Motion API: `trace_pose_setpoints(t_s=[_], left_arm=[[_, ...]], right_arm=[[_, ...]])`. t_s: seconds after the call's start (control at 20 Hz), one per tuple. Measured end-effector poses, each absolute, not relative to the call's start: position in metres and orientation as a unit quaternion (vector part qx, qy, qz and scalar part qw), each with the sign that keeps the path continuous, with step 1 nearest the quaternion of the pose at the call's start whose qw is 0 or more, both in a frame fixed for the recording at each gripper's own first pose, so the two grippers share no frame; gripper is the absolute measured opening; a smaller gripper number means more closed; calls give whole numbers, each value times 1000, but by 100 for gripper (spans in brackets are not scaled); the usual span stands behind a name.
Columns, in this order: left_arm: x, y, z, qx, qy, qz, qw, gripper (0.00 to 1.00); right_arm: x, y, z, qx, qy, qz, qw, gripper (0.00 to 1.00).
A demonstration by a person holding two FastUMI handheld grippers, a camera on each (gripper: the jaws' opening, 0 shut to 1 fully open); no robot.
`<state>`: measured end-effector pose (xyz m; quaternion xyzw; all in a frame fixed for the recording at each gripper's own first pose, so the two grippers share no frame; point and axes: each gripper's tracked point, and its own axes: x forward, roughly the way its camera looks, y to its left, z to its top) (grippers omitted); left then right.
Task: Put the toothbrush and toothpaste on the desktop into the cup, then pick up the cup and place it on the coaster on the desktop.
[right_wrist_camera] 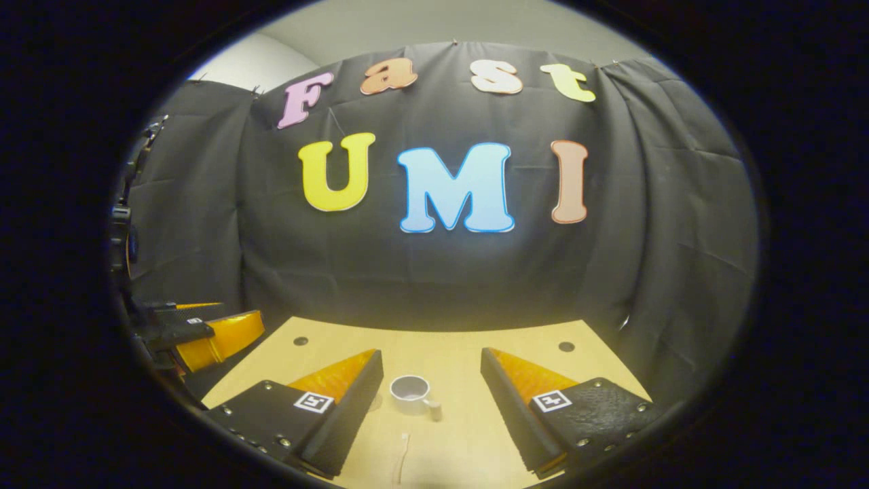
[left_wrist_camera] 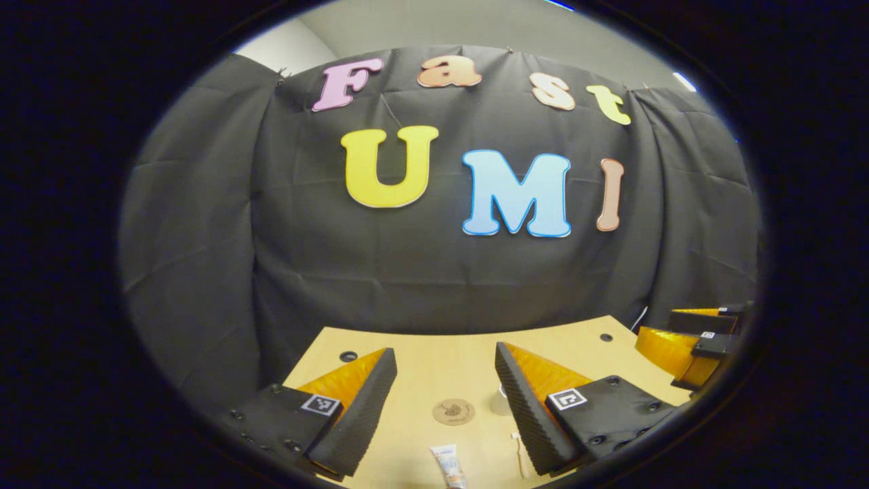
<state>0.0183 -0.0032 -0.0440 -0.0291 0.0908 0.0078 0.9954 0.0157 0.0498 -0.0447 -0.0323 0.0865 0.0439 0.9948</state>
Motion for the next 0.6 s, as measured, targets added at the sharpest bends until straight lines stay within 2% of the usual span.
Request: trace_pose_setpoints(t_s=[0.45,0.5,0.55,0.6], left_arm=[[25,5,-151,-50,227,4,973,96],[24,5,-163,-51,241,3,969,100],[24,7,-177,-50,258,3,965,96],[22,7,-191,-49,275,3,960,96]], right_arm=[[24,69,-142,-44,241,60,968,92],[25,71,-152,-43,257,62,963,92],[25,73,-162,-41,274,64,959,92],[22,75,-173,-39,292,66,953,92]])
